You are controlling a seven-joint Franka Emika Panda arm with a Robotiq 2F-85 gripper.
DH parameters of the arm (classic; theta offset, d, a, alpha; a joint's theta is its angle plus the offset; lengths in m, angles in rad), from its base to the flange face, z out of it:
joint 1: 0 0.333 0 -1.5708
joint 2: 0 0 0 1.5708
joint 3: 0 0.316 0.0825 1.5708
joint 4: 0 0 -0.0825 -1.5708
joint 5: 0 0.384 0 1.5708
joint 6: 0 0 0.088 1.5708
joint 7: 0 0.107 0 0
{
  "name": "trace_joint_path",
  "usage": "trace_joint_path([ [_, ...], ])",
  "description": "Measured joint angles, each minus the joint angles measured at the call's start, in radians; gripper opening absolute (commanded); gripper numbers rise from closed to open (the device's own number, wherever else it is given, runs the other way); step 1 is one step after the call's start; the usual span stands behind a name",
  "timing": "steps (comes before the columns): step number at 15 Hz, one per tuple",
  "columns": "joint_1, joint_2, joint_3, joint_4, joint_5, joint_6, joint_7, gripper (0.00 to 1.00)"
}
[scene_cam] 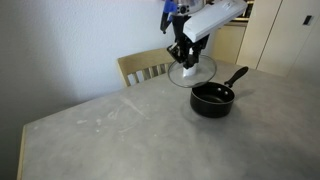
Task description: Get the lid from the table and place it on the black pot
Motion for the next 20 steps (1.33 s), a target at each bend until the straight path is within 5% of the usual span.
trace_joint_path([
  [5, -0.077, -0.064, 0.004, -0.134, 0.009, 0.045, 0.135, 0.15],
  [11, -0.171, -0.102, 0.007, -0.305, 0.088, 0.329, 0.228, 0.15],
  [20, -0.194, -0.106, -0.001, -0.396, 0.104, 0.439, 0.295, 0.15],
])
